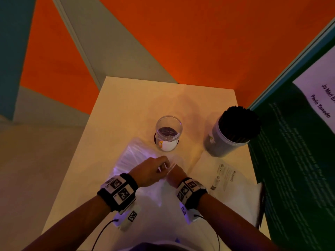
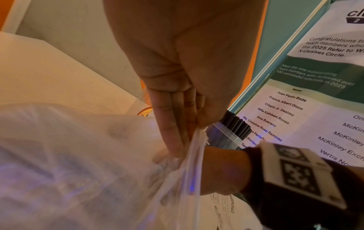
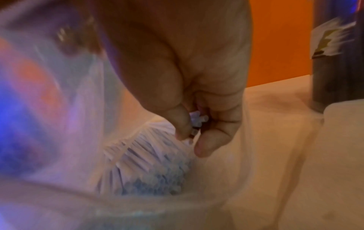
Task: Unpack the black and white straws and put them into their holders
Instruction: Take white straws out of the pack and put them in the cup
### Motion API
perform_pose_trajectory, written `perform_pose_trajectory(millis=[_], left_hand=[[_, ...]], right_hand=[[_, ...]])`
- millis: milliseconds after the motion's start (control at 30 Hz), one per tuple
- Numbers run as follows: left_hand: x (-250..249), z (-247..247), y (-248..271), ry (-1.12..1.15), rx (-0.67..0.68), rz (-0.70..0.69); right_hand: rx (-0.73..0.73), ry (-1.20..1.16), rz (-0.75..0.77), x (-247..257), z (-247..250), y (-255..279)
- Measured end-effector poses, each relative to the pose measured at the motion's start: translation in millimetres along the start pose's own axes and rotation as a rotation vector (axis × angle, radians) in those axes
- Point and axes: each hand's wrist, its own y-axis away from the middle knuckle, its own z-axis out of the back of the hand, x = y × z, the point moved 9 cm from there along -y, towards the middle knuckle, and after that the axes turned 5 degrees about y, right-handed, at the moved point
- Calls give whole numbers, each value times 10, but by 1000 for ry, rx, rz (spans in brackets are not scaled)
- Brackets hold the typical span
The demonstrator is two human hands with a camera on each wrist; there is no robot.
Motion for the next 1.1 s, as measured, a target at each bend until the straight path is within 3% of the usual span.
perform_pose_trajectory(millis=[67,200,333,400,500,600,700,800,867,967,1033,1100], left_hand=[[14,9,-27,-71,-9,-12],[21,-15,-75,-182,-48,-19],[-318,-148,-145,-364,-139,-279],[-501,-269,-234,-416,-115,-356],[-660,-455,-437,-409,-24,-324],[-744,-464,-567,-350,-40,-259],[-775,-316,-576,-225,-108,-261],[-728,-70,-546,41,-162,-229],[-739,74,-527,147,-203,-254],[-823,189,-533,169,-236,-301],[-848,317,-555,160,-292,-324],[-744,503,-577,128,-368,-259]], right_hand=[[47,145,-1,-98,68,142],[165,209,-24,-475,410,505],[175,369,-32,-838,1031,989],[140,454,-2,-878,1343,1220],[65,502,28,-806,1747,1481],[16,428,16,-687,2020,1626],[-162,80,-5,-641,2295,1611],[-469,-773,13,-686,2483,1613],[-499,-1167,57,-603,2372,1518],[-422,-1314,193,-250,2176,1230],[-482,-1321,269,-122,2246,1063],[-535,-1343,328,-88,2401,900]])
